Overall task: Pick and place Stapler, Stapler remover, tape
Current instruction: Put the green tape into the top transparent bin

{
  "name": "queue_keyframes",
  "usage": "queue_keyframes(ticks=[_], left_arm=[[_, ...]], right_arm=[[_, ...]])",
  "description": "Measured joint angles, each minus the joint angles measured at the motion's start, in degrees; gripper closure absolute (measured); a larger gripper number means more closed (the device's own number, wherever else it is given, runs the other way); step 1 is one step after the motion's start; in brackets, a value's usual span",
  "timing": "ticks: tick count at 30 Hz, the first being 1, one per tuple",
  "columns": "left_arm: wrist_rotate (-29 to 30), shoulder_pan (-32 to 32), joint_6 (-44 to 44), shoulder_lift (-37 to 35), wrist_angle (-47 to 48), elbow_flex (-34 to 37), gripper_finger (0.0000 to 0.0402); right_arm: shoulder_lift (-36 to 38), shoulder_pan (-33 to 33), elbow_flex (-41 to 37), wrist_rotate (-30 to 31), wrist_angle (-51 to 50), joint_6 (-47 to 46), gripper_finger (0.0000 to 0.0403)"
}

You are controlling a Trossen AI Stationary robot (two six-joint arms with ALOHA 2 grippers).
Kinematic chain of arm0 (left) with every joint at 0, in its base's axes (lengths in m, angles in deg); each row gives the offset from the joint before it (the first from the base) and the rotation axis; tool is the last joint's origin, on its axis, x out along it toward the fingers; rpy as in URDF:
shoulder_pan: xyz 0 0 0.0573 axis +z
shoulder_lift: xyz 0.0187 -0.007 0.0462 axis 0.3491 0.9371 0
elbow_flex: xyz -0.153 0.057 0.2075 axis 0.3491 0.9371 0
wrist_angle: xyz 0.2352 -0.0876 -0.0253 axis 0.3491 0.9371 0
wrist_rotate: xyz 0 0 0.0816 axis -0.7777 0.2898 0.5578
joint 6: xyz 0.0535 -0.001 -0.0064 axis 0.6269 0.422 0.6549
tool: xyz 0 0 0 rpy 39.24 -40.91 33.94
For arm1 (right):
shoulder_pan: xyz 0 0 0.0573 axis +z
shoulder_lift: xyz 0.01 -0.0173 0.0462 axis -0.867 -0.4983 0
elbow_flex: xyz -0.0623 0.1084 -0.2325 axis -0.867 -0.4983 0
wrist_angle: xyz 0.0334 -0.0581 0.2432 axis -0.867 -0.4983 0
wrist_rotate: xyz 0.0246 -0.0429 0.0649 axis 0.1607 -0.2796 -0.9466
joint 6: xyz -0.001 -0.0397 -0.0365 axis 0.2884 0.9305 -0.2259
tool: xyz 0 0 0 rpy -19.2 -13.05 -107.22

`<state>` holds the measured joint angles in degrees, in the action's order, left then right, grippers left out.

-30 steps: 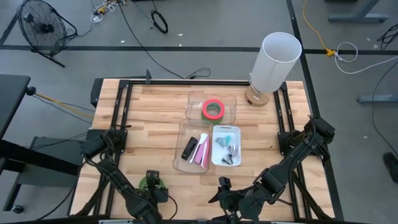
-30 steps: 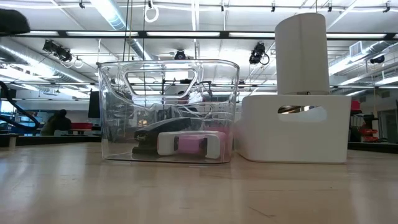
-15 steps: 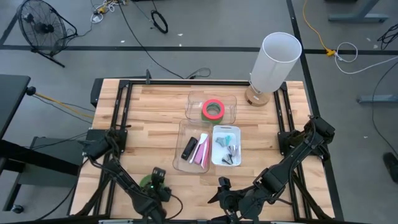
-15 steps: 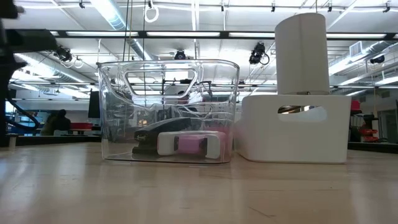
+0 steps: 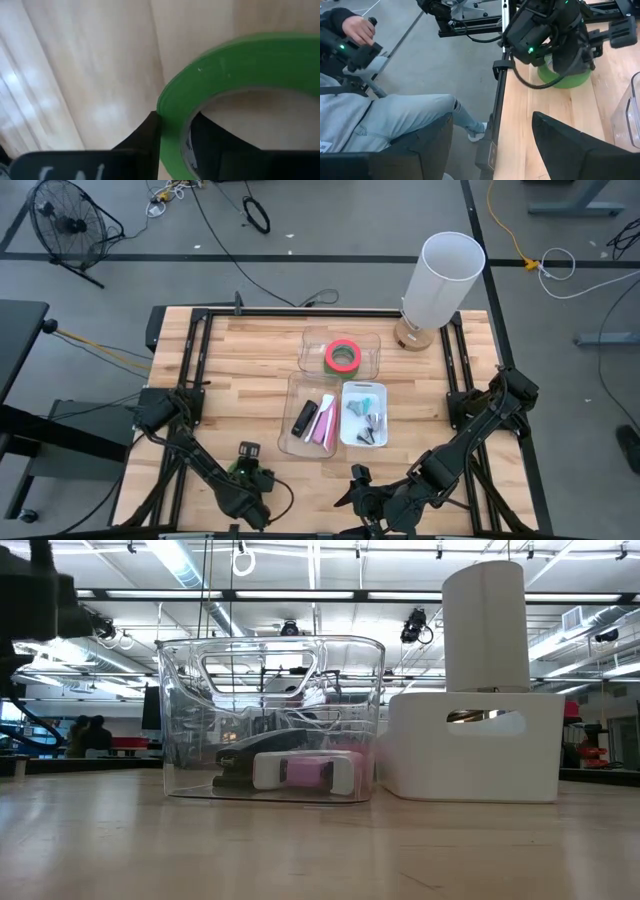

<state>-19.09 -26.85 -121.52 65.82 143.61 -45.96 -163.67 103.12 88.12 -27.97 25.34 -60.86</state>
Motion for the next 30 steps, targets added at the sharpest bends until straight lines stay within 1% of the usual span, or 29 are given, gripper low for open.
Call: queue_keyframes(ticks=[3, 5, 11, 16, 18, 20, 23, 25, 27, 30], left_arm=[[-1.4, -0.4, -1.6, -2.5, 1.9, 0.1, 0.0317], [-0.6, -0.9, -3.3, -4.4, 3.8, 0.0, 0.0321], [7.8, -1.3, -7.9, -10.2, 11.7, 0.0, 0.0321], [14.1, 0.9, -12.0, -16.6, 19.7, 0.0, 0.0321], [16.1, 2.5, -12.0, -19.7, 21.4, -0.1, 0.0321], [18.7, 4.6, -11.8, -23.3, 21.9, -0.1, 0.0321], [23.6, 8.8, -9.2, -28.8, 21.1, -0.1, 0.0321], [26.2, 13.1, -7.3, -31.8, 19.9, -0.1, 0.0321], [26.4, 18.0, -3.5, -33.9, 17.5, -0.1, 0.0321], [25.5, 26.2, 7.8, -35.8, 10.0, -0.1, 0.0321]], right_arm=[[0.0, 0.0, 0.0, 0.0, 0.0, 0.0, 0.0133], [0.0, 0.0, 0.0, 0.0, 0.0, 0.1, 0.0133], [0.0, 0.0, 0.0, 0.0, 0.0, 0.4, 0.0133], [0.0, 0.0, 0.0, 0.0, 0.1, 0.4, 0.0133], [0.0, -0.1, 0.0, 0.0, 0.2, 1.1, 0.0133], [0.0, -0.3, 0.0, 0.0, 0.6, 3.4, 0.0133], [0.0, -0.8, 0.0, 0.8, 1.4, 7.0, 0.0133], [0.0, -1.3, 0.0, 2.1, 1.6, 8.7, 0.0133], [0.0, -1.8, 0.0, 2.9, 1.7, 9.9, 0.0133], [0.0, -2.8, 0.0, 2.8, 1.7, 11.7, 0.0133]])
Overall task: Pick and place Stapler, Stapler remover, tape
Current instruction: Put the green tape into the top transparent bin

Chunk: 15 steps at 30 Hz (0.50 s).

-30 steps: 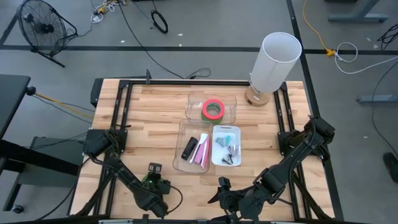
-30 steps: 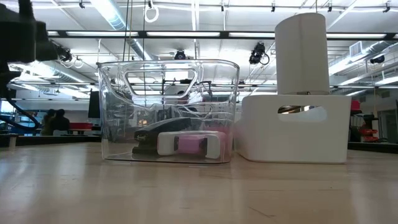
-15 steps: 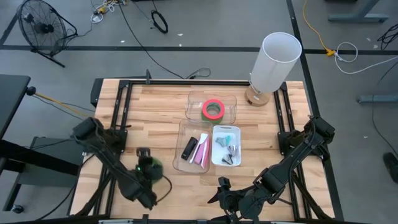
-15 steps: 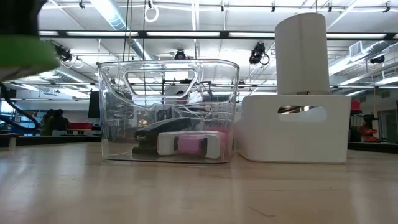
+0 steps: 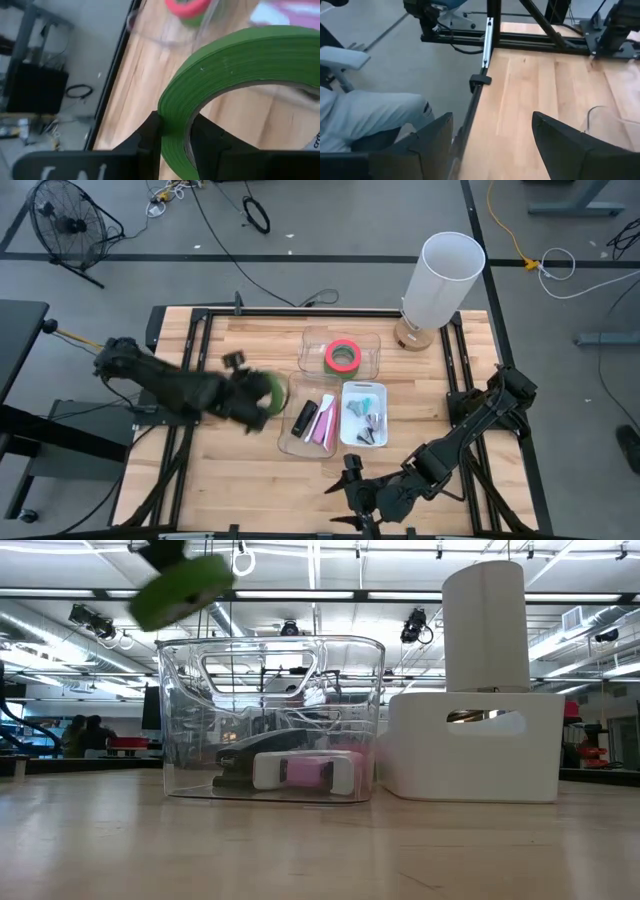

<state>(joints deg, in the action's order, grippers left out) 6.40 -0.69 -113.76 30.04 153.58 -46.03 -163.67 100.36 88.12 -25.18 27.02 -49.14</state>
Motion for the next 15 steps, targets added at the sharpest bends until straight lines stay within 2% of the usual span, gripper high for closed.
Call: queue_keyframes(ticks=[5, 8, 10, 15], left_arm=[[-6.9, 14.1, 23.5, -0.2, -18.8, 0.0, 0.0321], [-14.5, 22.9, 34.2, -0.1, -28.6, 0.0, 0.0321], [-19.9, 28.4, 37.9, -0.1, -33.0, 0.0, 0.0321], [-29.3, 39.3, 42.6, 1.7, -39.7, -0.1, 0.0321]], right_arm=[[0.0, -1.3, 0.0, -0.4, -0.3, 3.5, 0.0133], [0.0, -1.5, 0.0, -0.3, -2.8, 5.8, 0.0133], [0.0, -1.5, 0.0, -0.3, -4.8, 6.7, 0.0133], [0.0, -1.9, 0.0, -0.2, -11.2, 6.9, 0.0133]])
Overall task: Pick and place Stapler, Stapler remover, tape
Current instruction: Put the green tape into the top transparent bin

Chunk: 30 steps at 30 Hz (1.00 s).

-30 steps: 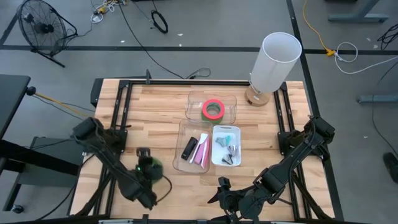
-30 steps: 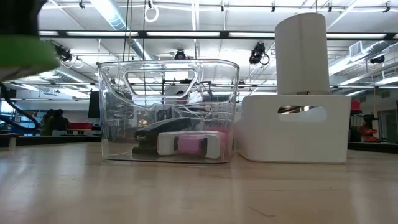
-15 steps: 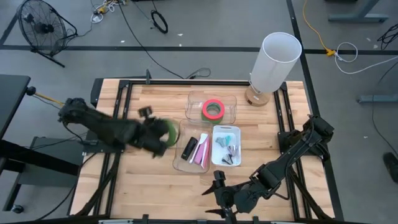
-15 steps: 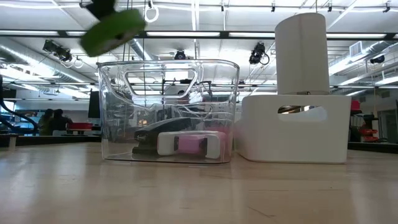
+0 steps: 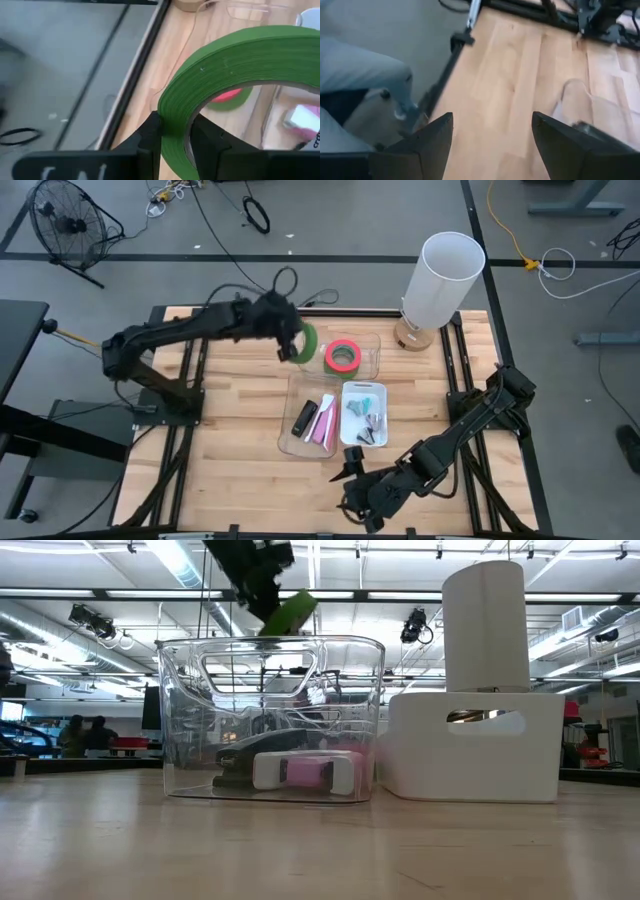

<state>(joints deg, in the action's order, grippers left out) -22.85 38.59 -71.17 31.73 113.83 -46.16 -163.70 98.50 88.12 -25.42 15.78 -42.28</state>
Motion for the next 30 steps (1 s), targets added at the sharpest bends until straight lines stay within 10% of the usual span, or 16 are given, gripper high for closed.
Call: queue_keyframes(ticks=[7, 30], left_arm=[[-12.5, 5.7, 2.9, 8.1, -12.8, 0.0, 0.0321], [-16.5, 6.8, 8.2, 35.9, -1.1, -22.1, 0.0321]], right_arm=[[0.0, -1.5, 0.0, 7.4, -5.1, -0.8, 0.0133], [0.0, -3.3, 0.0, 8.9, -8.4, -6.6, 0.0133]])
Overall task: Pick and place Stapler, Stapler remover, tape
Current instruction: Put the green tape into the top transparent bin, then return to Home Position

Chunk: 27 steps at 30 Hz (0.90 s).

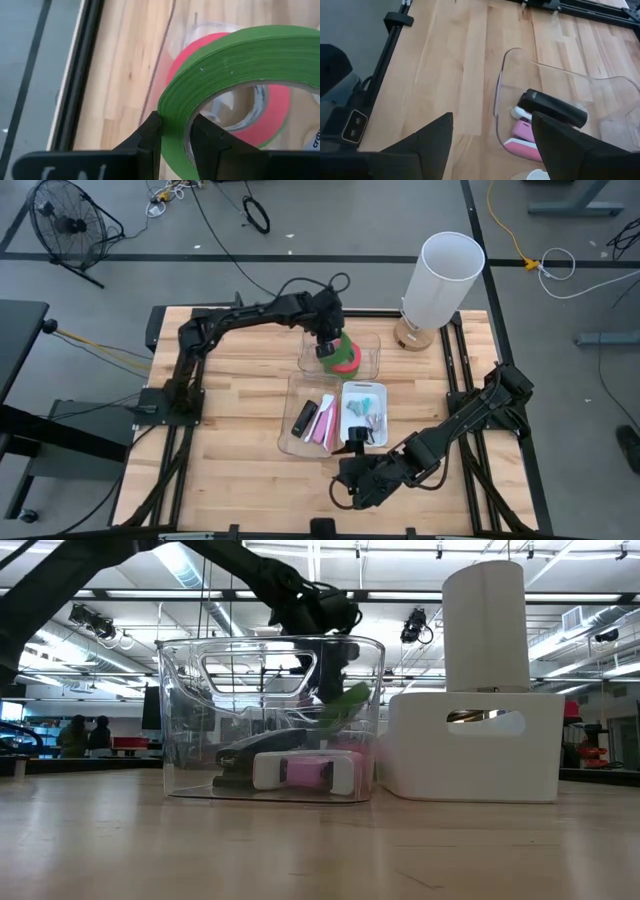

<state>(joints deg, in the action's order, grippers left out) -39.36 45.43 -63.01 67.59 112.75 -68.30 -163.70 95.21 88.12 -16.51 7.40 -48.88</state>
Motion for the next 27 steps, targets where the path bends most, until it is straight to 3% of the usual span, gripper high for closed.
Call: queue_keyframes(ticks=[6, 12, 16, 23, 27], left_arm=[[-2.1, -0.5, 0.0, 0.2, -0.4, 0.0, 0.0316], [-3.5, -0.9, -1.5, 0.2, -0.4, -0.1, 0.021], [-6.5, -0.8, -2.8, 0.2, -0.4, -0.1, 0.0171], [-5.0, -0.8, -3.3, -2.3, 1.1, -0.1, 0.0161], [-4.4, -0.7, -3.4, -7.4, 3.8, -0.1, 0.0165]], right_arm=[[0.0, 0.0, 0.0, 0.1, -0.2, 1.1, 0.0133], [0.0, 0.0, 0.0, 0.1, -0.2, 1.5, 0.0133], [0.0, 0.0, 0.0, 0.1, -0.2, 1.5, 0.0133], [0.0, -0.1, 0.0, 0.4, -0.2, 1.5, 0.0133], [0.0, -0.2, 0.0, 4.8, -0.3, 1.6, 0.0133]])
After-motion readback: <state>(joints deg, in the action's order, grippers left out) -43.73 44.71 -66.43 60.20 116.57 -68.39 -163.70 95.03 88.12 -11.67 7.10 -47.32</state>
